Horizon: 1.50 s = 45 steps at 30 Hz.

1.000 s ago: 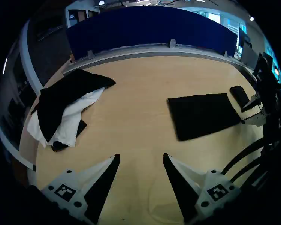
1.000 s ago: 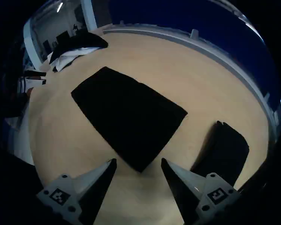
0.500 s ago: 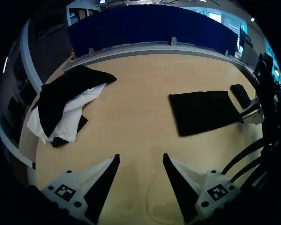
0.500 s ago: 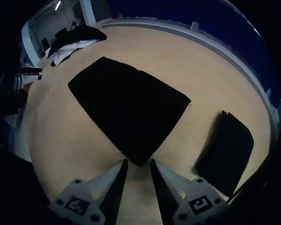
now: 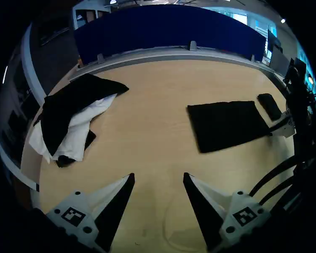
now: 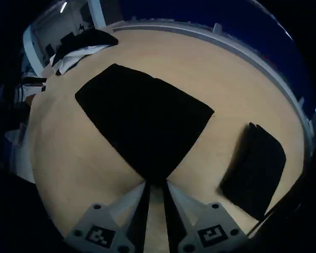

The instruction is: Fold towel

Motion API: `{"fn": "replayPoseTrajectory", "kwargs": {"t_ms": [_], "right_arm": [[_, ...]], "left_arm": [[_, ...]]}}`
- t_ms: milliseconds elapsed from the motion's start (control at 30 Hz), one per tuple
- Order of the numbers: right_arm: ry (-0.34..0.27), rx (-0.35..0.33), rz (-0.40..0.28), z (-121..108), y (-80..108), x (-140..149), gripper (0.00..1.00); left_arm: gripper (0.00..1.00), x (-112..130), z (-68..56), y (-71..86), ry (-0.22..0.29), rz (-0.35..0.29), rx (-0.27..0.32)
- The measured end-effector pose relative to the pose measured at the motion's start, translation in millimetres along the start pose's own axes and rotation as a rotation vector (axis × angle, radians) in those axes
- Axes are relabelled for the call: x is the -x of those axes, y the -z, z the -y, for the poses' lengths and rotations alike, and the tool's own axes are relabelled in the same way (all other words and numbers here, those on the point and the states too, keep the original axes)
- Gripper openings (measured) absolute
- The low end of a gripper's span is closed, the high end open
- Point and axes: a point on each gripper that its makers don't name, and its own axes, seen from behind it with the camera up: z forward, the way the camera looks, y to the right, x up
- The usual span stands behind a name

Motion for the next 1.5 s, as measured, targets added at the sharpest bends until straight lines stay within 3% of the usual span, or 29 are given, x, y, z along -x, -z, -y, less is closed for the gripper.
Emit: {"fn": "replayPoseTrajectory", "kwargs": {"t_ms": [267, 600, 800, 1100, 1300, 1500], "right_arm": [[-0.005, 0.007, -0.007, -1, 1.1, -3, 0.06], [-0.004, 0.015, -0.034, -2, 11.8, -15, 0.05], [0.003, 0.010, -0.077, 1, 26.5, -41, 0.05], [0.070, 0.017, -0.132, 6, 51.5, -91, 0.05], [0.113, 0.015, -0.150, 15, 55.8, -117, 0.05], [0.143, 0.017, -0.143, 23, 54.1, -126, 0.05]], "left_arm": [[0.85, 1, 1.0, -1.7, -0.002, 0.002, 0.001], [0.85, 2, 2.7, 1.5, 0.001, 0.003, 0.001], [0.85, 1, 3.2, 3.8, 0.004, -0.001, 0.003], [0.85, 0, 5.8, 7.2, 0.016, -0.015, 0.005], [0.85, -2, 9.6, 9.1, 0.023, -0.027, 0.006], [0.85, -3, 11.3, 12.1, 0.027, -0.037, 0.013]]}}
